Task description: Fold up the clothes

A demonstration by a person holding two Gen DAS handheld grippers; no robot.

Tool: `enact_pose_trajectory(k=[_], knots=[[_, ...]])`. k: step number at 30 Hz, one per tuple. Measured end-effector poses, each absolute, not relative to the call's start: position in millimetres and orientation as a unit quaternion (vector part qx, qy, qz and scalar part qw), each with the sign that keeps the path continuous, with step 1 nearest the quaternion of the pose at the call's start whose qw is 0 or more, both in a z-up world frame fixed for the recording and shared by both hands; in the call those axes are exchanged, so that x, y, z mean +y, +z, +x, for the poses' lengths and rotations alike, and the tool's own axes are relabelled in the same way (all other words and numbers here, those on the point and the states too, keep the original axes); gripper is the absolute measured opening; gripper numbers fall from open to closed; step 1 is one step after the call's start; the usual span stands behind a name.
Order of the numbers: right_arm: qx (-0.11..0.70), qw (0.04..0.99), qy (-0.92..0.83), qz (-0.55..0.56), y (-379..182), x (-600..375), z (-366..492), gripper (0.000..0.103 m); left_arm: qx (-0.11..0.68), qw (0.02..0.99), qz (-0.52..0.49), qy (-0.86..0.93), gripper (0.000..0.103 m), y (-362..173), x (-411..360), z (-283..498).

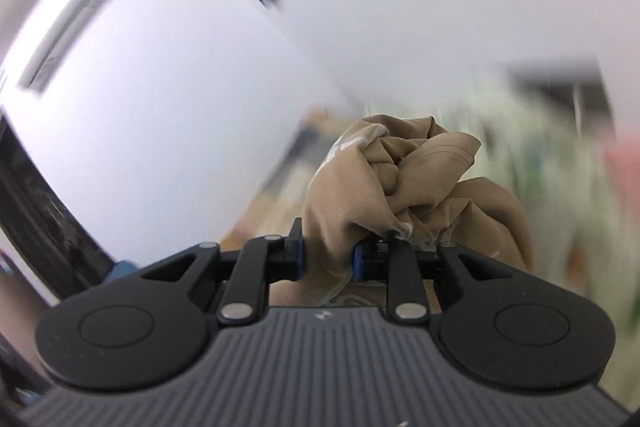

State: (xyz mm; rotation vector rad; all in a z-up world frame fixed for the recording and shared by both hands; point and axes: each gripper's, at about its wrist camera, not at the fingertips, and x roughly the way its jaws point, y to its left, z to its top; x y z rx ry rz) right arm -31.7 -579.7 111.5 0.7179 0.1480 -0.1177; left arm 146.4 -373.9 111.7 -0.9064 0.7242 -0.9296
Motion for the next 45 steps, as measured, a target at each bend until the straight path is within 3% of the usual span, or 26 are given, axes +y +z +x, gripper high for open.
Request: enact_pose_trajectory(k=[5, 12, 15, 17, 19, 20, 21, 27, 32, 45], knots=[[0.024, 0.950, -0.105, 0.293, 87, -607, -33, 0.025, 0.308, 0.763, -0.327, -0.464, 0.029, 75, -433, 155], [0.154, 0.899, -0.144, 0.384, -62, -615, -52, 0.026, 0.374, 0.783, -0.205, -0.452, 0.029, -40, -438, 128], [0.180, 0.883, -0.156, 0.403, -90, -605, -65, 0.031, 0.373, 0.802, -0.168, -0.434, 0.041, -47, -428, 106], [0.201, 0.880, -0.168, 0.396, -85, -600, -66, 0.040, 0.366, 0.816, -0.135, -0.428, 0.053, -37, -423, 97], [0.213, 0.880, -0.170, 0.390, -73, -599, -68, 0.066, 0.358, 0.824, -0.106, -0.426, 0.071, -24, -419, 92], [0.213, 0.883, -0.168, 0.383, -64, -596, -71, 0.084, 0.352, 0.828, -0.097, -0.425, 0.076, -15, -417, 87], [0.210, 0.888, -0.166, 0.374, -55, -591, -77, 0.087, 0.343, 0.834, -0.091, -0.422, 0.084, -5, -412, 81], [0.179, 0.918, -0.185, 0.301, 11, -546, -127, 0.086, 0.265, 0.867, -0.042, -0.421, 0.103, 88, -361, -4], [0.163, 0.942, -0.183, 0.228, 51, -499, -173, 0.086, 0.208, 0.890, -0.012, -0.405, 0.103, 143, -317, -73], [0.110, 0.971, -0.185, 0.108, 101, -396, -269, 0.086, 0.116, 0.928, 0.006, -0.354, 0.103, 170, -227, -209]])
